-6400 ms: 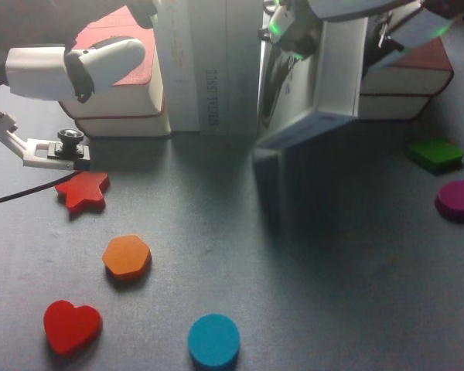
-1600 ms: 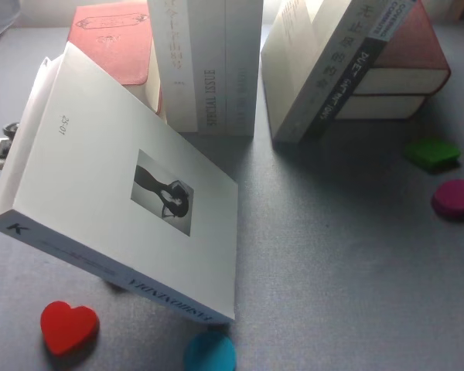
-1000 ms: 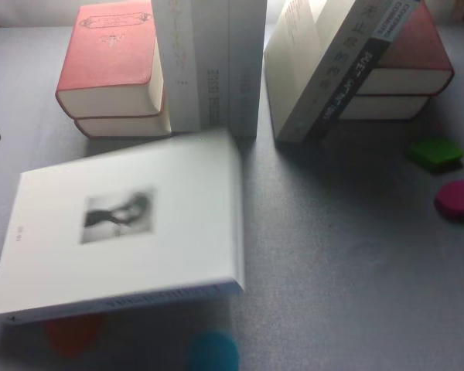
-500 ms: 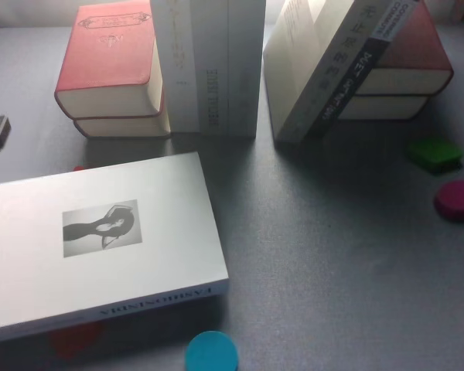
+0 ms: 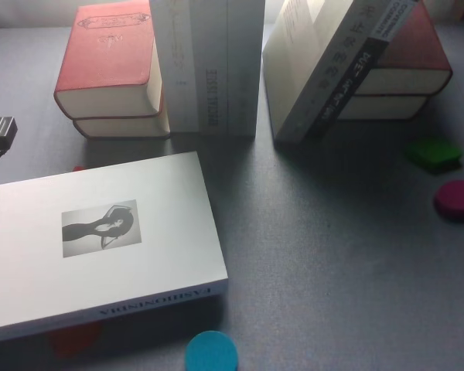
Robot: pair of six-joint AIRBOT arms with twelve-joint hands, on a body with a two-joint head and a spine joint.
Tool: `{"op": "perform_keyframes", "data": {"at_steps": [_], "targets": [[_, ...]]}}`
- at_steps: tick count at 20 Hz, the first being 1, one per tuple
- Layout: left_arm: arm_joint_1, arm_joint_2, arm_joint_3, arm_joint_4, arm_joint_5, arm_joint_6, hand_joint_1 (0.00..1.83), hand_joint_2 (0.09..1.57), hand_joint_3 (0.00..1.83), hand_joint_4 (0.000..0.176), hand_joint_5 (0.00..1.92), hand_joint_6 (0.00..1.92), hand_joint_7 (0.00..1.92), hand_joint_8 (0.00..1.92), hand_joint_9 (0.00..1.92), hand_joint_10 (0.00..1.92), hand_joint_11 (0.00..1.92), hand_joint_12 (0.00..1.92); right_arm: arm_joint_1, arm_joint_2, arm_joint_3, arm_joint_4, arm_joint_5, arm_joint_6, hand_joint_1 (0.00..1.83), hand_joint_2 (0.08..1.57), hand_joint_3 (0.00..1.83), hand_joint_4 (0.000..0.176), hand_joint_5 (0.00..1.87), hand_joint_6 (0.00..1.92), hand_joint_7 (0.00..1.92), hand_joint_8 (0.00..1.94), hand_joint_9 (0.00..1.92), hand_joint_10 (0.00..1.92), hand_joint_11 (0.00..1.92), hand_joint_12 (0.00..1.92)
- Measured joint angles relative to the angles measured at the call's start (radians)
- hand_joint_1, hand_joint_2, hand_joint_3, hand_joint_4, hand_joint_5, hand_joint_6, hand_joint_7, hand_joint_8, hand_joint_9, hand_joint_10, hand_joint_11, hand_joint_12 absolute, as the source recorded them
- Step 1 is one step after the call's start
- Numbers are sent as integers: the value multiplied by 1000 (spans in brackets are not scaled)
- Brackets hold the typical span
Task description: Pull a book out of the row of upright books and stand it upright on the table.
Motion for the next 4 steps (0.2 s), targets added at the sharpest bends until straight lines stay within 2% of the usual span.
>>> {"op": "perform_keyframes", "data": {"at_steps": [3, 4], "targets": [[-4, 0, 0, 1, 1, 0, 1107, 1325, 0, 0, 629, 1705, 635, 1414, 554, 1164, 335, 1564, 10, -4, 2, -6, 3, 10, 1153, 1142, 0, 0, 918, 1138, 922, 1916, 860, 1921, 739, 1921], [-5, 0, -2, 2, 1, 0, 1115, 1302, 0, 0, 632, 1627, 706, 1374, 606, 1205, 413, 1600, 10, -5, 3, -6, 4, 14, 1160, 1134, 0, 0, 934, 1116, 949, 1899, 876, 1921, 752, 1921]]}}
